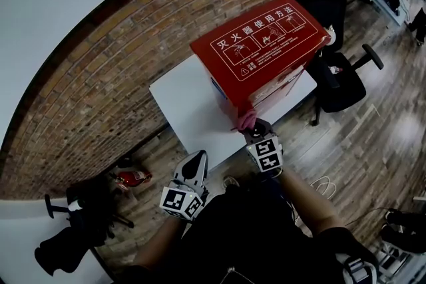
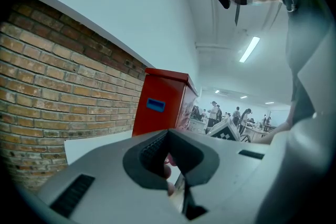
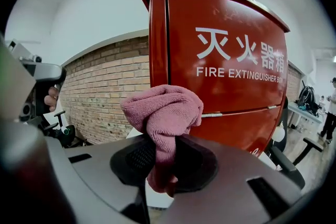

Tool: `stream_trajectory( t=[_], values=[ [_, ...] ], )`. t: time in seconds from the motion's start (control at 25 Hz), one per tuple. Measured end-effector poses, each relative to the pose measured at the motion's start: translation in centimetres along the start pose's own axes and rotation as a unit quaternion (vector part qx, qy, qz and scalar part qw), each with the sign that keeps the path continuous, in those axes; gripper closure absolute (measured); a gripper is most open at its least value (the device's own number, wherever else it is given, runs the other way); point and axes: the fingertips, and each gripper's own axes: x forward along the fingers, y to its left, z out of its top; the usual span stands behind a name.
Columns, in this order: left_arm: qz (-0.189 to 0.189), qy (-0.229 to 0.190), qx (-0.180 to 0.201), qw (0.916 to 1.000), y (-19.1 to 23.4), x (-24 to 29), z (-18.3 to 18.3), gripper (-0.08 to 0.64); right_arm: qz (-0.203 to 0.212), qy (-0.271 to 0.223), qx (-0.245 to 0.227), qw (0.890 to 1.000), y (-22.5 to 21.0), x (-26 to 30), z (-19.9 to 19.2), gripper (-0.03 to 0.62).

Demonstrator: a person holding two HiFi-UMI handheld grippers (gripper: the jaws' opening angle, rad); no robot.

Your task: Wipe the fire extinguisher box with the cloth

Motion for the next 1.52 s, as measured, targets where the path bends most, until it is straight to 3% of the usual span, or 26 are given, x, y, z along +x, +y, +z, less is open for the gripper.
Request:
stream_trajectory(
  t=[1.52],
  values=[
    [0.031,0.022,-0.014,0.9992,1.4,-1.3,-2.0,0.537,0.002,0.112,0.004,0.994,0.1,5.1,-9.8,0.508]
  ],
)
